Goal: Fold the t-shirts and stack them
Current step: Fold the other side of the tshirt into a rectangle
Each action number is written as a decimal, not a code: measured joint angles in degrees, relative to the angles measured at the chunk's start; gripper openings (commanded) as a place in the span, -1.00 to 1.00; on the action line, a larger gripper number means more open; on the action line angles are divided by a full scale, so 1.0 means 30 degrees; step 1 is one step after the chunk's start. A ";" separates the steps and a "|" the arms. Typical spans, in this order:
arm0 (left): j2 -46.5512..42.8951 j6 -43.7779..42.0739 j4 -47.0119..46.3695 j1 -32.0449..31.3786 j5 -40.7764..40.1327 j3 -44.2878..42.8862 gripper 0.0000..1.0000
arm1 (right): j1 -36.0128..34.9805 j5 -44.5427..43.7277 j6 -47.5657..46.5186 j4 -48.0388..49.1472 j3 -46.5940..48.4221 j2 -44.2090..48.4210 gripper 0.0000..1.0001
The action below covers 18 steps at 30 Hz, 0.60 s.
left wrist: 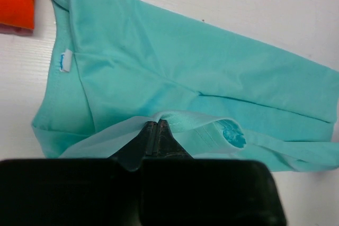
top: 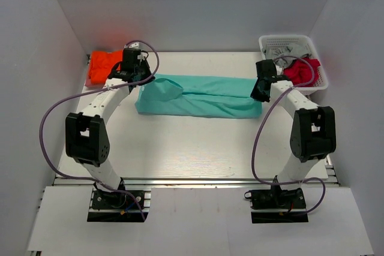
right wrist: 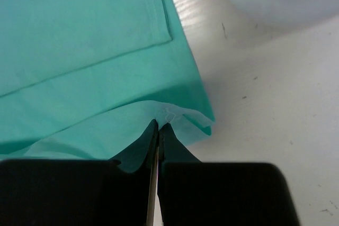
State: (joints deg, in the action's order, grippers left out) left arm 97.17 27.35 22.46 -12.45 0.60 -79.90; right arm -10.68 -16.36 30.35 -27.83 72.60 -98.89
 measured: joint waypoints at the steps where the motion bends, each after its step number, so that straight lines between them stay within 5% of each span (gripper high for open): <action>1: 0.0255 -0.0073 -0.0015 0.0087 -0.0073 -0.0146 -1.00 | 0.0044 -0.0131 -0.0080 -0.0277 0.0488 -0.0306 -1.00; 18: 0.4029 -0.1217 -0.1231 0.0678 -0.0328 -0.2703 -1.00 | 0.0758 -0.0532 -0.0619 -0.1756 0.5151 -0.4379 -1.00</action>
State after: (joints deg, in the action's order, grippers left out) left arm 109.25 23.70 18.76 -10.41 -0.38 -88.01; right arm -8.40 -17.96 28.49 -33.10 88.05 -112.03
